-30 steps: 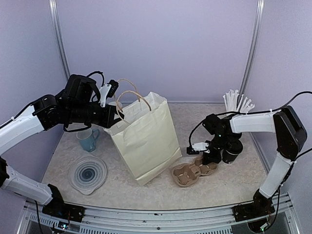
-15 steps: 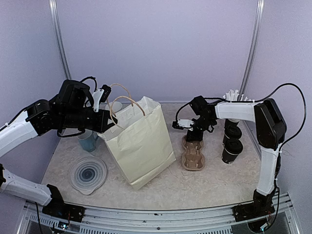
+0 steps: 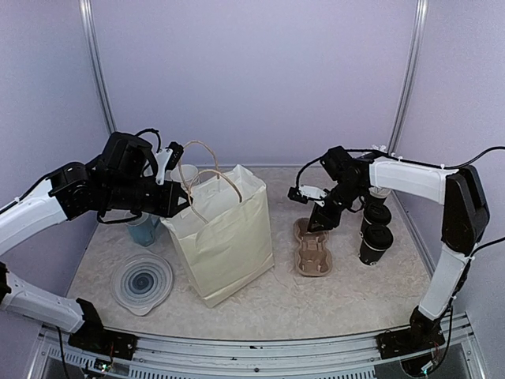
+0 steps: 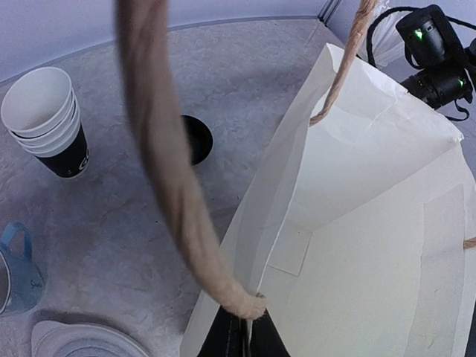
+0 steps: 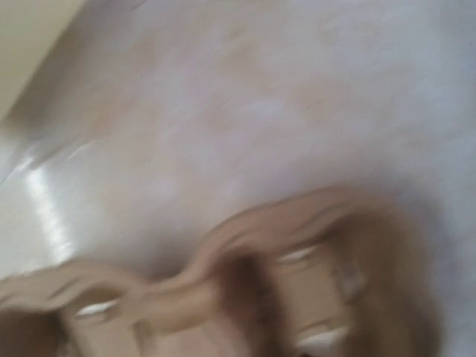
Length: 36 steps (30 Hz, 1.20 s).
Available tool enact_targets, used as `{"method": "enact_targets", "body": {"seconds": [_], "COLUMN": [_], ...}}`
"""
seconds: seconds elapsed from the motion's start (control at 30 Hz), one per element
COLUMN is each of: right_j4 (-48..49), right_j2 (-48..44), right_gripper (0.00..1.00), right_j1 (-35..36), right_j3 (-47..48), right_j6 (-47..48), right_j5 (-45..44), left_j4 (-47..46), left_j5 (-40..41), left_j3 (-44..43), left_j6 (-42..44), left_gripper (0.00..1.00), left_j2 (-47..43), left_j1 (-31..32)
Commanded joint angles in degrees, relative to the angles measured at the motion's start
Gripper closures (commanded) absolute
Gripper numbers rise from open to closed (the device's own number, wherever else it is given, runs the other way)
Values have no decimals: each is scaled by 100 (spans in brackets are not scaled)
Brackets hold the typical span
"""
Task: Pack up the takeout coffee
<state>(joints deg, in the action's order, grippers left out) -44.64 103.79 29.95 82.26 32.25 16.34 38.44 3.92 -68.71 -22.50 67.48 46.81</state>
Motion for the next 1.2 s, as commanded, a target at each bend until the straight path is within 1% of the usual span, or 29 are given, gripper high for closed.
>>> {"method": "enact_targets", "body": {"seconds": [0.0, 0.07, 0.23, 0.3, 0.47, 0.63, 0.7, 0.77, 0.8, 0.9, 0.97, 1.07, 1.17], "right_j4": [-647, -672, -519, -509, -324, -423, -491, -599, -652, -722, -761, -798, -779], "right_j2": [-213, -235, -217, -201, -270, -163, -168, -227, -239, -218, -142, 23, 142], "right_gripper": [70, 74, 77, 78, 80, 80, 79, 79, 77, 69, 66, 65, 62], "right_j1": [49, 81, 175, 177, 53, -234, -261, -264, -262, -262, -263, -262, -260], "right_j3": [-629, -916, -1385, -1414, -1358, -1067, -966, -836, -736, -573, -517, -451, -385], "right_j6": [7, 73, 61, -29, -311, -469, -447, -438, -445, -516, -533, -567, -637], "right_j5": [579, 682, 527, 224, -1040, -1335, -1197, -693, -465, -143, -28, -1, -69], "left_j4": [-135, -133, -183, -195, -191, -230, -231, -231, -227, -207, -175, -143, -135], "left_j5": [111, 146, 184, 170, 137, 90, 58, 32, 18, -4, 14, 58, 128], "left_j3": [28, 26, 46, 35, 57, 86, 86, 88, 86, 39, -2, -65, -110], "left_j6": [31, 39, 70, 66, 88, 84, 85, 88, 88, 91, 97, 125, 144], "left_gripper": [93, 93, 93, 93, 92, 89, 88, 87, 87, 85, 84, 83, 79], "left_j2": [-22, -28, -12, 17, 76, 94, 98, 107, 114, 128, 148, 175, 184], "left_j1": [4, -5, -14, -14, -14, -14, -14, -18, -16, -14, -14, -14, -14]}}
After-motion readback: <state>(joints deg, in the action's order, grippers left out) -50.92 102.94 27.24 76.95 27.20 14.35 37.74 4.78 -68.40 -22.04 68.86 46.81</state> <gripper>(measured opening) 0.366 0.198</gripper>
